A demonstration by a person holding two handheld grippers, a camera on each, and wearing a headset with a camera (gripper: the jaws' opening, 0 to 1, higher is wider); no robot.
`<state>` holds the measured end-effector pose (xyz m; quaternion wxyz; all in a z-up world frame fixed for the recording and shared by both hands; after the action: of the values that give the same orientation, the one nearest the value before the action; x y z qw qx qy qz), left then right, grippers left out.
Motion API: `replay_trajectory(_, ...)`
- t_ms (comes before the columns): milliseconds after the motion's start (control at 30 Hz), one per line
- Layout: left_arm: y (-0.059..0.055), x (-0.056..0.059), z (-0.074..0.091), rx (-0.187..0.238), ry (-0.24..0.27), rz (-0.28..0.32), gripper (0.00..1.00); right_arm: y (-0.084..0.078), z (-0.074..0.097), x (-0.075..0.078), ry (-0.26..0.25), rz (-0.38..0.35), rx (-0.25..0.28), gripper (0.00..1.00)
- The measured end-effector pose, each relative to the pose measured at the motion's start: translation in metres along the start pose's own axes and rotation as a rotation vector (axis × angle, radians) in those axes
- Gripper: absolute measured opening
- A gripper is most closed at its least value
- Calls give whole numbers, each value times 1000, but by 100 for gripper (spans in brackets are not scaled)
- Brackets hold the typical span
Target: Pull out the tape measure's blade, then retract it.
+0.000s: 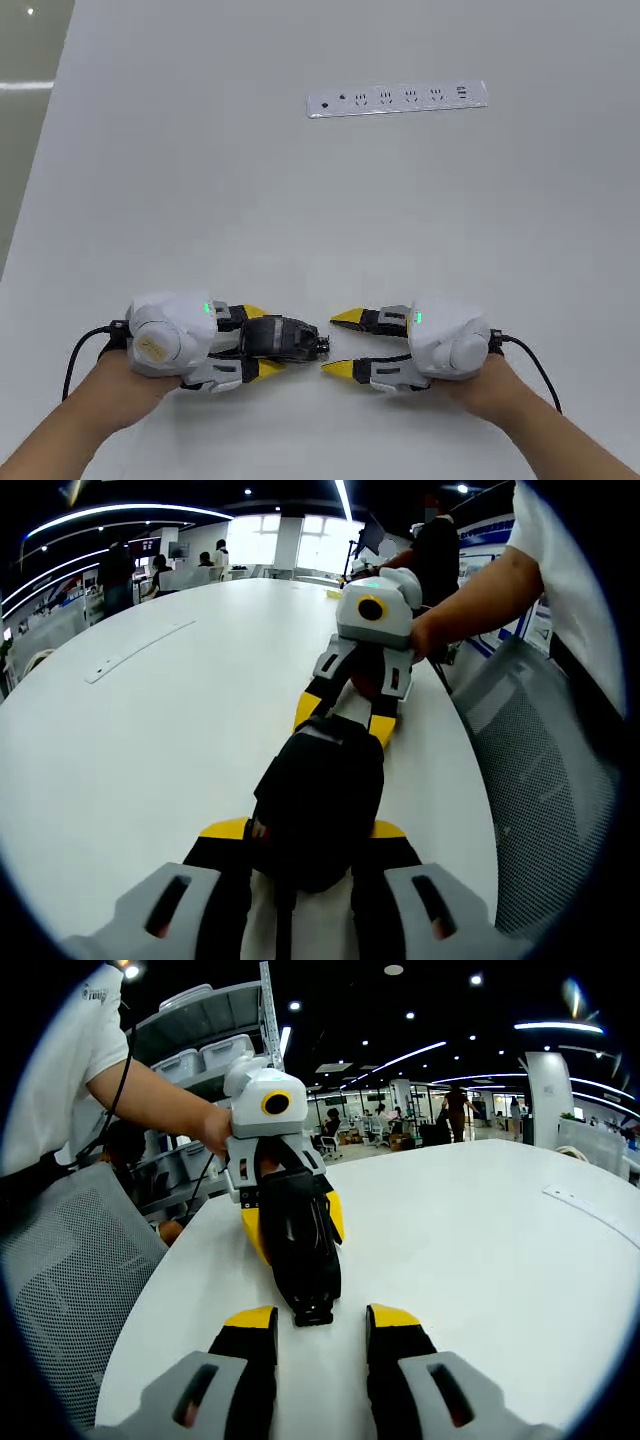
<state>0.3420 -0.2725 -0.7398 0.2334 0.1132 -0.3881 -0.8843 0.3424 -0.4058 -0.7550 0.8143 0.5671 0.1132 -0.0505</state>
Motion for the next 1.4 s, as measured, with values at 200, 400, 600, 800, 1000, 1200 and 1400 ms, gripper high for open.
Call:
replay_trajectory(200, 0, 0, 0, -3, 2, -1, 35, 0, -1, 0, 3, 9, 0, 32)
replay_trajectory(400, 1, 1, 0, -4, 4, -4, 35, 0, -7, -1, 7, 41, -7, 32)
replay_trajectory(600, 0, 0, 0, -7, 6, -8, 35, 1, -7, -1, 7, 54, -12, 29)
replay_trajectory(800, 0, 0, 0, -8, 6, -9, 35, -1, -8, -1, 2, 70, -19, 23)
replay_trajectory(1000, 1, 0, 0, -8, 7, -12, 35, -1, -8, -1, 4, 85, -24, 22)
replay_trajectory(1200, 0, 1, 0, -11, 7, -18, 35, -1, -9, -1, 16, 103, -35, 17)
replay_trajectory(1400, 0, 0, 0, -13, 8, -21, 35, -1, -10, -2, 26, 104, -36, 15)
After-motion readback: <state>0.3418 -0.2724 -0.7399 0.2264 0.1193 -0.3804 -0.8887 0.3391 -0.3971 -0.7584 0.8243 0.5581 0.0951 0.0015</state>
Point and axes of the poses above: the centre of the closed fingertips' face, and the gripper's own axes: z roughly backward along the fingers, x roughly to its right, y roughly out of its top, the point moved 5 cm from there along z, roughly backward along the fingers, and after that the axes turned 13 degrees about y, right-handed, at the moved point
